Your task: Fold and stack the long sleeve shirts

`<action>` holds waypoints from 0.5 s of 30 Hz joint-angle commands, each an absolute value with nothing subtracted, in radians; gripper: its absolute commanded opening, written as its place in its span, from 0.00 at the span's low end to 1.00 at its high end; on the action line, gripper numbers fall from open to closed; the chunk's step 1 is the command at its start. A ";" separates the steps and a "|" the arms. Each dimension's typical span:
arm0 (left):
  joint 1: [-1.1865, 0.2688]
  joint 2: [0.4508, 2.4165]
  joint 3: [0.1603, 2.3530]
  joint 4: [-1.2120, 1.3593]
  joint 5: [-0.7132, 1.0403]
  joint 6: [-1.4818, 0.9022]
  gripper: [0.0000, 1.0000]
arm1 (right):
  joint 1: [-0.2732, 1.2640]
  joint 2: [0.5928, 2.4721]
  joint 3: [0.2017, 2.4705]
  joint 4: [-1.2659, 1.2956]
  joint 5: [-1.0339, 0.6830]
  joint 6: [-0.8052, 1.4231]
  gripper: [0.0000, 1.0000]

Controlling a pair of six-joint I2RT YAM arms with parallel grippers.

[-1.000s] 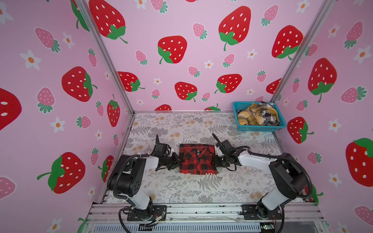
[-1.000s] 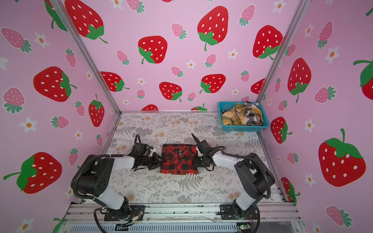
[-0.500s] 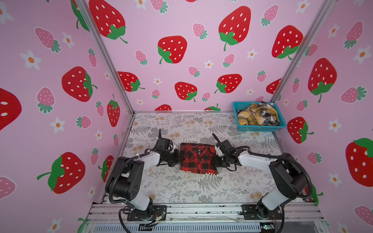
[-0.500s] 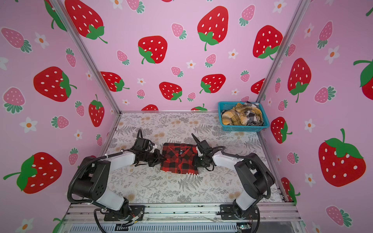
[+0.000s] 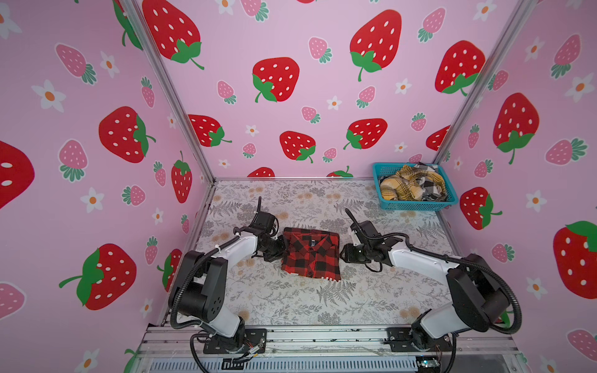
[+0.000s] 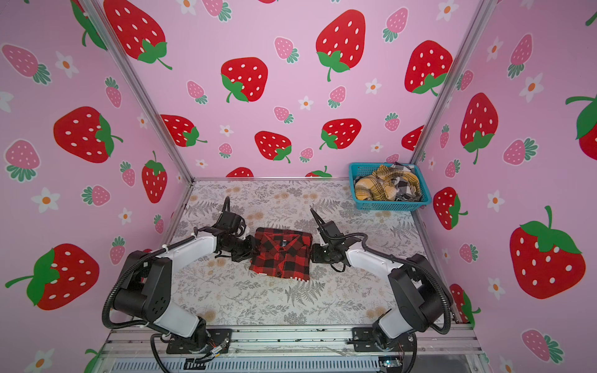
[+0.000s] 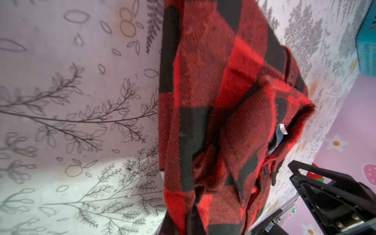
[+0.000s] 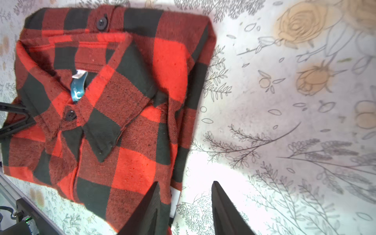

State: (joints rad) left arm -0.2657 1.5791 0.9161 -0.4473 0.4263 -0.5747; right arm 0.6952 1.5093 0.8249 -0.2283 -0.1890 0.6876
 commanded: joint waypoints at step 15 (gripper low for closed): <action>-0.268 1.599 0.900 -0.459 0.443 -0.552 0.13 | 0.742 1.532 0.927 -0.243 -0.198 0.678 0.43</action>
